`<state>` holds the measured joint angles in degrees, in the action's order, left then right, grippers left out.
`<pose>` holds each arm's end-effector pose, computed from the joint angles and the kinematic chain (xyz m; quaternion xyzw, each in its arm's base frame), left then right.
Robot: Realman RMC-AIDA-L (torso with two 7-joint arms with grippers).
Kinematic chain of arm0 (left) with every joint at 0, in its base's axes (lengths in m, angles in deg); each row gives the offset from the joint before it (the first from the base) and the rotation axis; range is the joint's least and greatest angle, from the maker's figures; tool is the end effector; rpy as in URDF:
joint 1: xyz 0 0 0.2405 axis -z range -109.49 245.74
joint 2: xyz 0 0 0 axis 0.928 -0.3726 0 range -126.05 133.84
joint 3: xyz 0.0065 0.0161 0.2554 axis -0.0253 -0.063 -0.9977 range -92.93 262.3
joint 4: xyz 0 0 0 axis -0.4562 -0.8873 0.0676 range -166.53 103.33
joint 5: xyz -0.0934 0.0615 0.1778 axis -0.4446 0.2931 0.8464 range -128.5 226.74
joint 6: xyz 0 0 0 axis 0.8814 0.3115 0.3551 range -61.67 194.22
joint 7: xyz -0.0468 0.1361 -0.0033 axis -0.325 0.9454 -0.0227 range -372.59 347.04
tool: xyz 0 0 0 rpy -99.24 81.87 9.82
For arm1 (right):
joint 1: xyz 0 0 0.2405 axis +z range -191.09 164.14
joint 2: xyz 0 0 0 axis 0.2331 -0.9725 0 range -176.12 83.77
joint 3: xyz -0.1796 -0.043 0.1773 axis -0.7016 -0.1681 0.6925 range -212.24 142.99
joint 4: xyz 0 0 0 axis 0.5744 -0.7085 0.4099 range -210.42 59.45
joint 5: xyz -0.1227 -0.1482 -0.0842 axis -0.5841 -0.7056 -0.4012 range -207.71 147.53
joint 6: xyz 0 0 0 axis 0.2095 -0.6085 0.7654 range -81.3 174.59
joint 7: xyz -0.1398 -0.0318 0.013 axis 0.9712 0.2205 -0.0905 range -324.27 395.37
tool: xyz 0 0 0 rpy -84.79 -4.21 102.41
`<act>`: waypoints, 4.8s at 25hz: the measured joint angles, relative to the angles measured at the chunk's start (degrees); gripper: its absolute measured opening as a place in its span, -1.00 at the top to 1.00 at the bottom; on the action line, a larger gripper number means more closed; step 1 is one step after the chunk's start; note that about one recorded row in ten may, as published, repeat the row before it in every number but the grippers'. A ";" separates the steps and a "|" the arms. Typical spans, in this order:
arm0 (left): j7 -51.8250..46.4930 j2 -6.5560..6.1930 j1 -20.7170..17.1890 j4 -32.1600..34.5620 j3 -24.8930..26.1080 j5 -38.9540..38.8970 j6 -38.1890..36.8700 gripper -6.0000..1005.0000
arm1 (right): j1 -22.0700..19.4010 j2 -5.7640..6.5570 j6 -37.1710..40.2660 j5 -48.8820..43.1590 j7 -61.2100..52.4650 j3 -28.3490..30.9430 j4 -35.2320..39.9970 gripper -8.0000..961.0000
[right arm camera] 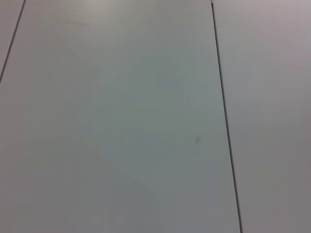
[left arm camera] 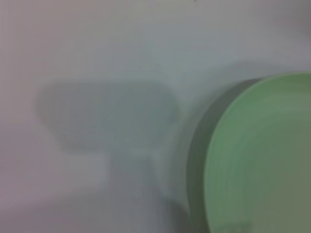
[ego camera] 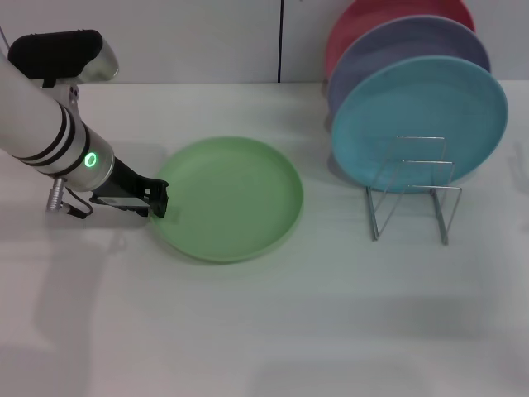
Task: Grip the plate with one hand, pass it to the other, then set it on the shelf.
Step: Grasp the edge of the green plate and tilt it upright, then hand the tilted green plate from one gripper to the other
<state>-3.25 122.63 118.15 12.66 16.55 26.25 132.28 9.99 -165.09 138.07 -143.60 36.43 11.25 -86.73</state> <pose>-0.2109 0.4267 -0.0245 -0.7760 -0.5528 0.1086 0.2836 0.3070 0.3091 0.0483 -0.5429 0.1012 0.3898 0.7369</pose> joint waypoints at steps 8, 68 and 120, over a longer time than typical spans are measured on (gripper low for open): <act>0.17 0.00 0.05 0.05 -0.34 0.06 0.18 0.60 | 0.00 0.00 0.07 -0.01 0.00 0.00 0.00 -0.45; 61.48 -0.14 -31.71 5.98 7.34 -64.03 -13.14 0.93 | 0.36 -0.38 0.61 -0.22 -2.99 -11.22 -7.25 -0.45; 139.86 0.44 -22.97 -45.15 7.84 -127.37 14.28 0.93 | 6.49 -0.45 -34.05 -4.27 -6.21 -22.36 -26.02 -0.45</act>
<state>136.61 123.07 95.18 -32.49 24.39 -101.12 146.56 16.48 -165.54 104.03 -147.87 30.22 -11.11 -112.75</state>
